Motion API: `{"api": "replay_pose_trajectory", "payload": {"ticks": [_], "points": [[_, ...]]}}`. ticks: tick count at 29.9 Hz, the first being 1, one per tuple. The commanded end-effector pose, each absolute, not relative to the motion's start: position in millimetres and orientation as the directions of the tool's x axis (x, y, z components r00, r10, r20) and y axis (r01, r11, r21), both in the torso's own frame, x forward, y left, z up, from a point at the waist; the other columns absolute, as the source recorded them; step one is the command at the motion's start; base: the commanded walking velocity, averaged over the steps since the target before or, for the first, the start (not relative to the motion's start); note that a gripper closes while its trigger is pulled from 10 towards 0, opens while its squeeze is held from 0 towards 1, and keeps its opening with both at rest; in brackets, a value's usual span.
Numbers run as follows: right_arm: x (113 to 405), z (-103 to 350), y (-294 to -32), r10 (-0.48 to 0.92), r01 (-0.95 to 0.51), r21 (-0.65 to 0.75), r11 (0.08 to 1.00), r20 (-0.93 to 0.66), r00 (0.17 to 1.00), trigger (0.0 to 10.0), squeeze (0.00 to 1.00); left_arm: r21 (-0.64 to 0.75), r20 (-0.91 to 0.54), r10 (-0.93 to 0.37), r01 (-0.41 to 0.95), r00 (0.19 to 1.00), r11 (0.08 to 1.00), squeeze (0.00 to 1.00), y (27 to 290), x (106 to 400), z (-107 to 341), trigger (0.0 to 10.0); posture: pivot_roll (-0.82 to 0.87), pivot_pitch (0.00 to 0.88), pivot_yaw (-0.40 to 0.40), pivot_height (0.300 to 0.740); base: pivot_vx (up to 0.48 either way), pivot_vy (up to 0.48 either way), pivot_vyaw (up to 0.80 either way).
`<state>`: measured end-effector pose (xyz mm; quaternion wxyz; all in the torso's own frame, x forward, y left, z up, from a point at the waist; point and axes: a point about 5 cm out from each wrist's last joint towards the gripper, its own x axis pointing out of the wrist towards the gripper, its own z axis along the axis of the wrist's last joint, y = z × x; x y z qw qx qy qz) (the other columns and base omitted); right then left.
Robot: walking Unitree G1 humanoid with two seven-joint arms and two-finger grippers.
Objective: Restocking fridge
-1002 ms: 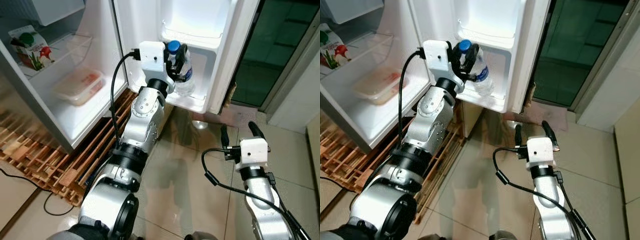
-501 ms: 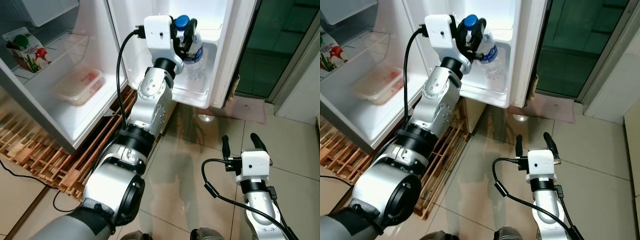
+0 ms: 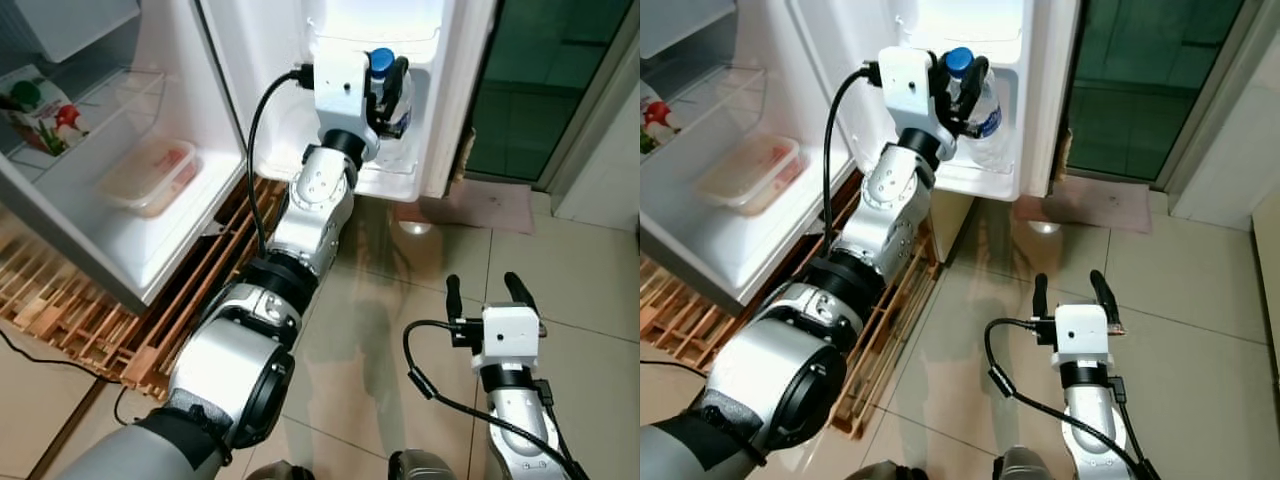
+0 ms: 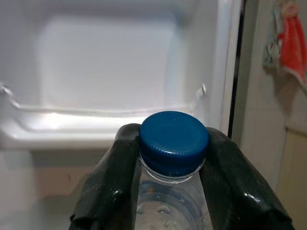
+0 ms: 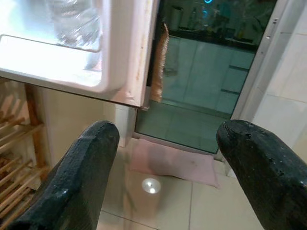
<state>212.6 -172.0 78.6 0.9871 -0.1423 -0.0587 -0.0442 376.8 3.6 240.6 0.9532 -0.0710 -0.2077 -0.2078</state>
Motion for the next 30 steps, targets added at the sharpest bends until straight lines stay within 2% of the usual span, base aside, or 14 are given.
{"api": "replay_pose_trajectory", "payload": {"ticks": [1,11,12,14,17,21,24,28,30], "points": [[211.1,80.1,-169.2,-0.073,0.107,-0.271,0.956,0.133,0.988,10.0,0.00,-0.166,0.445,-0.471,0.588,0.761,0.792,0.00,-75.1,334.6,238.8,10.0,-0.30,0.069,0.159,0.732,0.000,0.000,0.00],[209.3,78.8,-169.4,-0.090,0.121,-0.264,0.957,0.128,0.988,10.0,0.00,-0.135,0.449,-0.477,0.586,0.755,0.799,0.00,-80.7,330.5,234.9,10.0,-0.30,0.064,0.164,0.732,0.000,0.000,0.00],[209.2,78.4,-169.4,-0.093,0.123,-0.262,0.957,0.126,0.988,10.0,0.00,-0.079,0.429,-0.499,0.582,0.753,0.810,0.00,-83.0,330.4,232.3,10.0,-0.30,0.062,0.164,0.732,0.000,0.000,0.00],[209.7,78.1,-169.9,-0.101,0.130,-0.254,0.958,0.124,0.987,10.0,0.00,-0.054,0.393,-0.516,0.579,0.761,0.813,0.00,-83.4,332.0,228.0,10.0,-0.30,0.060,0.163,0.732,0.000,0.000,0.00],[210.1,77.8,-170.5,-0.109,0.136,-0.247,0.959,0.121,0.987,10.0,0.00,-0.064,0.362,-0.527,0.585,0.769,0.809,0.00,-82.1,334.3,224.5,10.0,-0.29,0.058,0.161,0.732,0.000,0.000,0.00],[210.7,77.4,-170.3,-0.105,0.132,-0.248,0.960,0.118,0.987,10.0,0.00,-0.125,0.389,-0.464,0.544,0.796,0.830,0.00,-71.1,341.6,232.0,10.0,-0.29,0.058,0.159,0.732,0.000,0.000,0.00],[211.7,78.1,-170.2,-0.104,0.131,-0.247,0.960,0.120,0.987,10.0,0.00,-0.149,0.478,-0.409,0.531,0.777,0.834,0.00,-64.8,343.9,252.7,10.0,-0.29,0.059,0.159,0.732,0.000,0.000,0.00],[212.8,78.5,-169.1,-0.101,0.129,-0.247,0.960,0.122,0.987,10.0,0.00,-0.121,0.567,-0.384,0.535,0.729,0.836,0.00,-63.5,341.5,272.1,10.0,-0.29,0.058,0.158,0.732,0.000,0.000,0.00],[213.3,79.3,-167.9,-0.099,0.127,-0.246,0.961,0.124,0.987,10.0,0.00,-0.079,0.546,-0.406,0.527,0.733,0.846,0.00,-66.9,342.0,270.4,10.0,-0.29,0.054,0.158,0.732,0.000,0.000,0.00]]}}
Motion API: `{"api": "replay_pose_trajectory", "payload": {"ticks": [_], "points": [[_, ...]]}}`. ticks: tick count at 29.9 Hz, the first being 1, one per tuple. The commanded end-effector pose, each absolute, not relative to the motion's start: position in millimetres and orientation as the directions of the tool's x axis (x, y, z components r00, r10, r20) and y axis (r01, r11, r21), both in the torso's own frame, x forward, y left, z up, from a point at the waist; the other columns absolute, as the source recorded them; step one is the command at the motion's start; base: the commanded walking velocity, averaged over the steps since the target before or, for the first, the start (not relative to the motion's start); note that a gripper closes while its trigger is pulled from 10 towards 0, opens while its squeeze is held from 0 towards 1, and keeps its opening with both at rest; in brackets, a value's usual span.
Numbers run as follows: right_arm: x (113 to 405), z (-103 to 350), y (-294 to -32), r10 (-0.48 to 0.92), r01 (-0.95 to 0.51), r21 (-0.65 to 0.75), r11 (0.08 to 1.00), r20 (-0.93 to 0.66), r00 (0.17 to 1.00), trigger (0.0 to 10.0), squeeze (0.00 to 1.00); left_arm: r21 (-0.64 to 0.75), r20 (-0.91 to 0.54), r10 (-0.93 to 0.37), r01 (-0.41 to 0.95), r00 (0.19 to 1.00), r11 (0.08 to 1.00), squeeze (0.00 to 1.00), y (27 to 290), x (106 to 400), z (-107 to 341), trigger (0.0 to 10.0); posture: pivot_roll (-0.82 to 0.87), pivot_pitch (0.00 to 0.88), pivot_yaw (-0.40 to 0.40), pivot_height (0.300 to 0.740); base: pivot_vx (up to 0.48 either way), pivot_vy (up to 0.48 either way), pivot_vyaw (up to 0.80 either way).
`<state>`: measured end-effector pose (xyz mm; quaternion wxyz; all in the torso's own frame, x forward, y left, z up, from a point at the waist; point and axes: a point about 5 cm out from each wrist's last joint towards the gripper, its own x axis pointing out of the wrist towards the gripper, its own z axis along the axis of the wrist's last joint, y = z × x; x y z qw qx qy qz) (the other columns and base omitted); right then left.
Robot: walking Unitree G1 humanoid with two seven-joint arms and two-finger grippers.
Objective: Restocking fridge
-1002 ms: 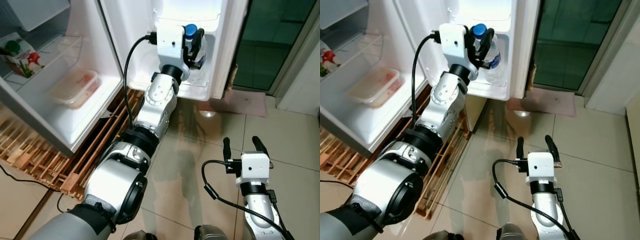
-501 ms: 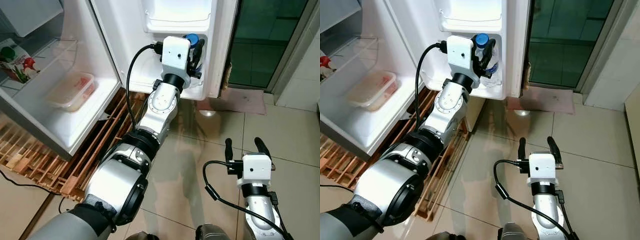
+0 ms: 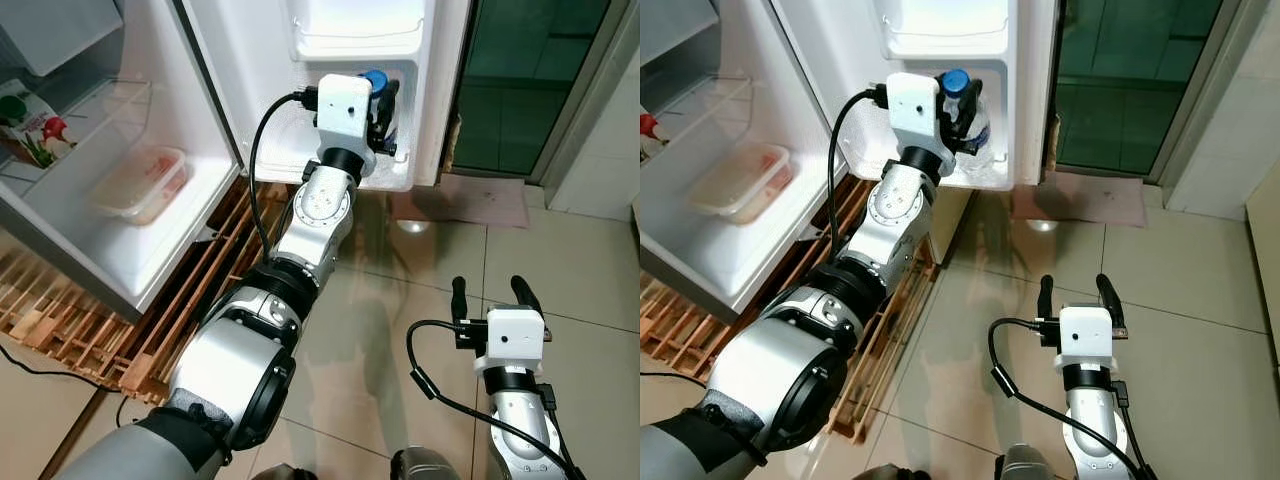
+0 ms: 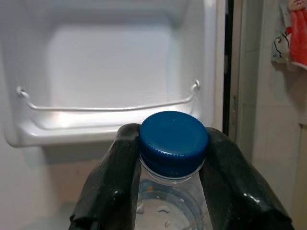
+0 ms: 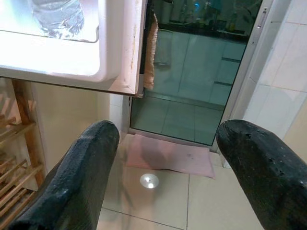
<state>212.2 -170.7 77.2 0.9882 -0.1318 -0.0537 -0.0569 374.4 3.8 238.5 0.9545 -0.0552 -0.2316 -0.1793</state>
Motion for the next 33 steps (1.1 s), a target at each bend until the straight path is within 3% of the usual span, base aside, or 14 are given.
{"api": "replay_pose_trajectory", "payload": {"ticks": [1,5,8,12,18,26,28,33], "points": [[213.6,79.6,-167.7,-0.099,0.127,-0.246,0.961,0.125,0.987,10.0,0.00,-0.065,0.534,-0.413,0.523,0.738,0.850,0.00,-67.8,342.5,269.0,10.0,-0.29,0.055,0.157,0.732,0.000,0.000,0.00],[215.2,81.0,-168.2,-0.101,0.130,-0.240,0.962,0.129,0.987,10.0,0.00,-0.018,0.496,-0.447,0.523,0.744,0.852,0.00,-67.9,344.0,260.6,10.0,-0.29,0.051,0.151,0.732,0.000,0.000,0.00],[218.5,83.5,-169.7,-0.103,0.132,-0.232,0.964,0.133,0.986,10.0,0.00,0.037,0.516,-0.494,0.558,0.700,0.829,0.00,-58.3,344.4,260.3,10.0,-0.28,0.048,0.136,0.732,0.000,0.000,0.00],[223.2,86.8,-172.8,-0.099,0.131,-0.233,0.964,0.143,0.985,10.0,0.00,0.051,0.536,-0.524,0.594,0.662,0.803,0.00,-34.0,345.5,260.5,10.0,-0.26,0.039,0.122,0.732,0.000,0.000,0.00],[231.5,97.7,-176.8,-0.089,0.131,-0.234,0.964,0.182,0.979,10.0,0.00,0.086,0.511,-0.536,0.580,0.672,0.810,0.00,22.8,343.8,258.6,10.0,-0.20,0.012,0.094,0.732,0.000,0.000,0.00],[236.8,105.3,-178.7,-0.095,0.138,-0.204,0.969,0.207,0.974,10.0,0.00,0.130,0.403,-0.516,0.511,0.756,0.850,0.00,79.3,330.7,234.7,10.0,-0.14,0.000,0.065,0.732,0.000,0.000,0.00],[236.4,111.8,-182.5,-0.146,0.181,-0.144,0.973,0.220,0.964,10.0,0.00,0.128,0.301,-0.413,0.392,0.860,0.911,0.00,118.9,321.1,197.8,10.0,-0.12,0.000,0.049,0.732,0.000,0.000,0.00],[231.8,119.5,-186.7,-0.172,0.205,-0.126,0.971,0.233,0.957,10.0,0.00,0.165,0.193,-0.380,0.352,0.905,0.921,0.00,143.6,290.7,156.6,10.0,-0.14,0.000,0.033,0.732,0.000,0.000,0.00]]}}
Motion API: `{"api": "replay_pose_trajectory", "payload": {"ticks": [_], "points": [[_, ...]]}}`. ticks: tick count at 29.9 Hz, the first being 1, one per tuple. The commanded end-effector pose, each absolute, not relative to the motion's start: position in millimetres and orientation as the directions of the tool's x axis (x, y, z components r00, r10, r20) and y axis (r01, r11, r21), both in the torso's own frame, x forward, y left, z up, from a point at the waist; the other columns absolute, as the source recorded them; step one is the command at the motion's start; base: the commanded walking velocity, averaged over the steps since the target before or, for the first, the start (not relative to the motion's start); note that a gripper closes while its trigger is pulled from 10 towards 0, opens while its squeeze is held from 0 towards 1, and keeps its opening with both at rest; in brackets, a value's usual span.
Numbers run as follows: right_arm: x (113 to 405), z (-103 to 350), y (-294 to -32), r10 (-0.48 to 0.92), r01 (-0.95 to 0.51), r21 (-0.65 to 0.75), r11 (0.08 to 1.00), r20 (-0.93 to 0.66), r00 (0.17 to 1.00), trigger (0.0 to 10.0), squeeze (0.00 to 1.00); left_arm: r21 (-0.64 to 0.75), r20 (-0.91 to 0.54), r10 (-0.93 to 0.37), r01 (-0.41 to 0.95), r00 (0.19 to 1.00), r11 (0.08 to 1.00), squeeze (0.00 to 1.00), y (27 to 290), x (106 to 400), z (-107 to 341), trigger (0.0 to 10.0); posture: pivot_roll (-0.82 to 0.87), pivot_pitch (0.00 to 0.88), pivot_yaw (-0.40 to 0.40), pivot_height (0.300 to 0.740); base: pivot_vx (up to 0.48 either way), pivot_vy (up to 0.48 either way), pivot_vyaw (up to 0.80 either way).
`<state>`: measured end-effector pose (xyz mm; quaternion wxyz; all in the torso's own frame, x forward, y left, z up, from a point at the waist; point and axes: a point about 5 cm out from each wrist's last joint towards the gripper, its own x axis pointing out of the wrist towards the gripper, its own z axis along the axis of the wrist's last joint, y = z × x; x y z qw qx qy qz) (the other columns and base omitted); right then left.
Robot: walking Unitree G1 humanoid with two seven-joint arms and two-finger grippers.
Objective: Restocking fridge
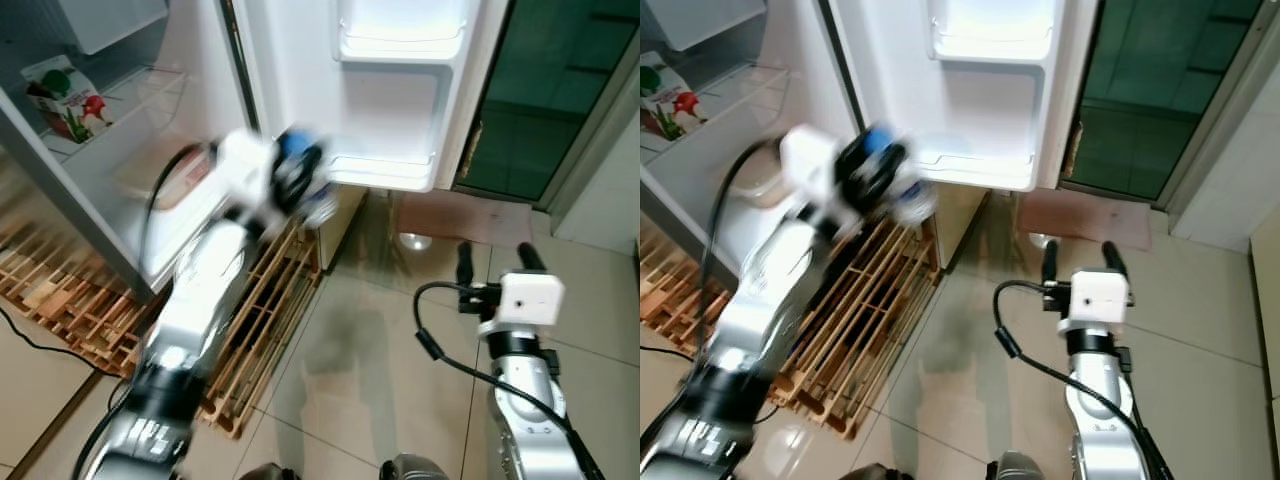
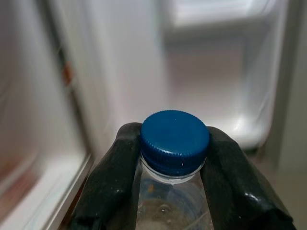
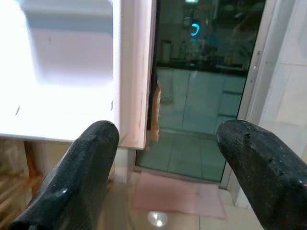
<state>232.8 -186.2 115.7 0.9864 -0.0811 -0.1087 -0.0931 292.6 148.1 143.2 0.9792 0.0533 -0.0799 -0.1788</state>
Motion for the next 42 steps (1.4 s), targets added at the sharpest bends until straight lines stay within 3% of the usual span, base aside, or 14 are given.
{"api": "replay_pose_trajectory", "payload": {"ticks": [1,6,12,18,20,24,26,27,30,36,42], "points": [[230.3,121.5,-187.4,-0.171,0.205,-0.128,0.970,0.237,0.956,10.0,0.00,0.139,0.172,-0.366,0.346,0.914,0.928,0.00,147.6,282.0,150.3,10.0,-0.15,0.000,0.027,0.732,0.000,0.000,0.00],[228.9,123.2,-191.8,-0.168,0.209,-0.152,0.966,0.245,0.955,10.0,0.00,0.115,0.198,-0.332,0.315,0.922,0.942,0.00,141.2,276.4,161.5,10.0,-0.14,0.000,0.006,0.732,0.000,0.000,0.00],[227.6,140.2,-200.0,-0.220,0.267,-0.134,0.954,0.292,0.931,10.0,0.00,0.119,0.264,-0.390,0.371,0.882,0.921,0.00,125.3,270.8,185.0,10.0,-0.15,0.000,0.006,0.732,0.000,0.000,0.00],[209.1,147.2,-197.0,-0.234,0.280,-0.122,0.952,0.297,0.926,10.0,0.00,0.130,0.310,-0.375,0.351,0.874,0.927,0.00,123.0,273.1,203.9,10.0,-0.17,0.000,0.028,0.732,0.000,0.000,0.00],[195.5,145.9,-194.9,-0.215,0.255,-0.127,0.959,0.262,0.941,10.0,0.00,0.179,0.265,-0.400,0.364,0.877,0.914,0.00,127.4,269.0,198.0,10.0,-0.18,0.000,0.028,0.732,0.000,0.000,0.00],[168.7,145.3,-200.7,-0.182,0.206,-0.127,0.970,0.173,0.968,10.0,0.00,0.200,0.141,-0.380,0.349,0.914,0.915,0.00,165.5,256.0,175.9,10.0,-0.19,0.000,0.029,0.732,0.000,0.000,0.00],[161.7,141.7,-204.0,-0.173,0.191,-0.134,0.972,0.134,0.976,10.0,0.00,0.195,0.110,-0.375,0.350,0.920,0.916,0.00,171.8,250.3,169.7,10.0,-0.19,0.000,0.028,0.732,0.000,0.000,0.00],[146.5,131.7,-211.6,-0.166,0.174,-0.163,0.971,0.061,0.984,10.0,0.00,0.201,0.041,-0.360,0.345,0.932,0.917,0.00,182.5,236.7,154.0,10.0,-0.19,0.000,0.024,0.732,0.000,0.000,0.00],[133.6,123.2,-217.5,-0.190,0.187,-0.167,0.968,-0.003,0.982,10.0,0.00,0.184,0.028,-0.338,0.328,0.941,0.927,0.00,185.0,224.8,146.1,10.0,-0.18,0.000,0.019,0.732,0.000,0.000,0.00],[129.3,129.3,-210.8,-0.144,0.140,-0.173,0.975,-0.013,0.989,10.0,0.00,0.132,0.100,-0.343,0.329,0.934,0.935,0.00,168.3,221.5,164.5,10.0,-0.18,0.000,-0.001,0.732,0.000,-0.049,0.00],[139.4,133.9,-216.1,-0.122,0.127,-0.193,0.973,0.033,0.992,10.0,0.00,0.147,0.231,-0.353,0.326,0.907,0.934,0.00,159.2,229.6,193.5,10.0,-0.17,0.000,-0.010,0.732,0.418,-0.051,0.00]]}}
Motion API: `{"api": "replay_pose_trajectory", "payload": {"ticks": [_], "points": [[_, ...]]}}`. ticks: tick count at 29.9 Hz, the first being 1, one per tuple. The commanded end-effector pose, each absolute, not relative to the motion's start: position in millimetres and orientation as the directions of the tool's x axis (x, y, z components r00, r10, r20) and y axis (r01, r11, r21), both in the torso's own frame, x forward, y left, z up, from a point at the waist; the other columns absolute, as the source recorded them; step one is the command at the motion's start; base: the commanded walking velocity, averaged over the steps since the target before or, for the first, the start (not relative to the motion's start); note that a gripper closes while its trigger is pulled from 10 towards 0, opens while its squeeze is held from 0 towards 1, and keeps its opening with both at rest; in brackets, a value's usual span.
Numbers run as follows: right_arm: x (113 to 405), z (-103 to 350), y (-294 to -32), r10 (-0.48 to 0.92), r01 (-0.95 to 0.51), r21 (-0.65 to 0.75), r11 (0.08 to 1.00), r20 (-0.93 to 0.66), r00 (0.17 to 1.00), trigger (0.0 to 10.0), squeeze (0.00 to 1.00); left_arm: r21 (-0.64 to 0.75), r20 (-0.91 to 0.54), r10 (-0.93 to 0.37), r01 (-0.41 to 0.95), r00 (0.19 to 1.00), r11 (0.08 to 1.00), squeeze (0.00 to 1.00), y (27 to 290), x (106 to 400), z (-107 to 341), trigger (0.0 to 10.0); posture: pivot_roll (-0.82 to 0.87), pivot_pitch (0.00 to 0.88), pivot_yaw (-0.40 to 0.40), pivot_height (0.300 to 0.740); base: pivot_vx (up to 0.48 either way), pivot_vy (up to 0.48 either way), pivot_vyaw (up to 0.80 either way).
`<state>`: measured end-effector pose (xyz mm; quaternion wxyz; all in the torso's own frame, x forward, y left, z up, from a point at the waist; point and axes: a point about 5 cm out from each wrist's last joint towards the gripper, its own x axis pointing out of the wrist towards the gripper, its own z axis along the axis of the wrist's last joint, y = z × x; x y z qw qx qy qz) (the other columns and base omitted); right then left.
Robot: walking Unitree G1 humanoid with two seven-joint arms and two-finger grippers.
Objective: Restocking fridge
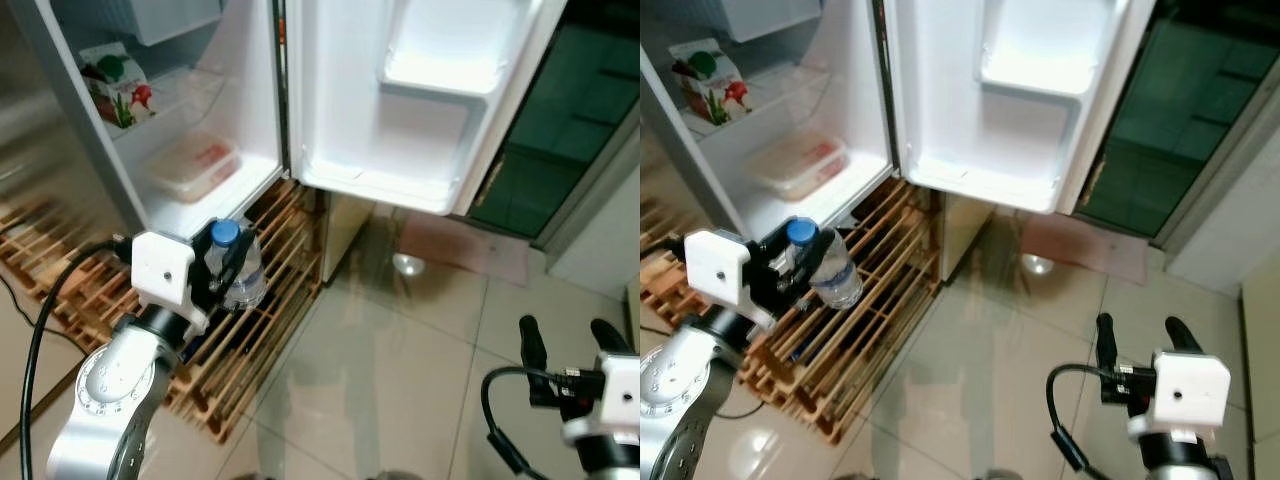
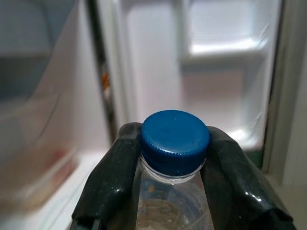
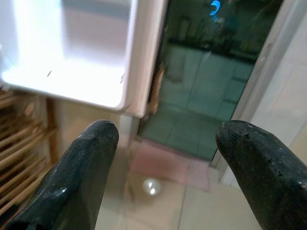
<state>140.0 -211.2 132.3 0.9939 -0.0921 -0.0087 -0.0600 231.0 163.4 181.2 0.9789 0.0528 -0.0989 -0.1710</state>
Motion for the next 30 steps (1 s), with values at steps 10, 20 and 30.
{"api": "replay_pose_trajectory", "payload": {"ticks": [10,20,30], "points": [[151.1,140.3,-218.1,-0.103,0.118,-0.230,0.966,0.074,0.992,10.0,0.00,0.139,0.338,-0.383,0.357,0.860,0.924,0.00,142.7,237.6,217.3,10.0,-0.17,0.000,-0.025,0.732,0.471,0.000,0.00],[162.3,142.7,-219.3,-0.096,0.115,-0.250,0.961,0.089,0.991,10.0,0.00,0.178,0.339,-0.460,0.424,0.821,0.888,0.00,125.3,249.6,226.6,10.0,-0.18,0.000,-0.018,0.732,0.369,-0.135,-0.05],[165.4,146.0,-223.8,-0.105,0.132,-0.276,0.952,0.111,0.988,10.0,0.00,0.154,0.347,-0.445,0.418,0.826,0.895,0.00,116.3,255.4,232.6,10.0,-0.19,0.000,-0.010,0.732,0.000,0.000,-0.51]]}}
